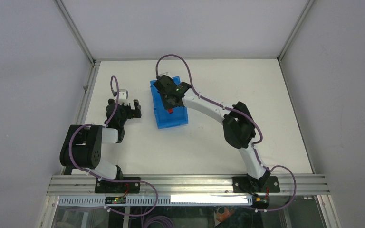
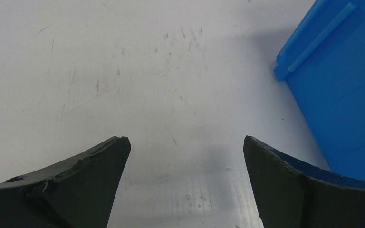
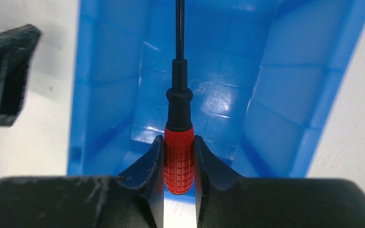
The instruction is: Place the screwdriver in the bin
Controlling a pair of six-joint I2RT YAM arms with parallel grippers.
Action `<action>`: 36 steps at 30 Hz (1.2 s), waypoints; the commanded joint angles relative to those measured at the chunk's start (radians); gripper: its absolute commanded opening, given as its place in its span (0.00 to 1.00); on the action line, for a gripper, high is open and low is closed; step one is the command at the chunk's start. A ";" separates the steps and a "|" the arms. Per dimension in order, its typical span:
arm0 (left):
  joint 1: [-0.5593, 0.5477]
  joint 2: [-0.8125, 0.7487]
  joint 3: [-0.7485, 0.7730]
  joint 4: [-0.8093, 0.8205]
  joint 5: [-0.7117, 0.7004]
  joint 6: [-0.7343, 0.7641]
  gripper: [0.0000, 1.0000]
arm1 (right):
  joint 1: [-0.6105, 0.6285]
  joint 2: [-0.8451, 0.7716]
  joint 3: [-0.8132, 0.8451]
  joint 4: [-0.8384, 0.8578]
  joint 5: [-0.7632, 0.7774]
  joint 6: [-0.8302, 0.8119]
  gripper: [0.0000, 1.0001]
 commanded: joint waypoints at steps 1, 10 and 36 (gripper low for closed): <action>-0.008 -0.023 0.005 0.027 -0.001 -0.017 0.99 | 0.000 0.056 -0.006 0.083 0.046 0.049 0.00; -0.009 -0.023 0.005 0.027 -0.001 -0.017 0.99 | -0.020 0.143 -0.005 0.093 0.020 0.097 0.14; -0.008 -0.024 0.005 0.027 -0.001 -0.017 0.99 | -0.245 -0.533 -0.197 0.006 0.171 -0.152 0.99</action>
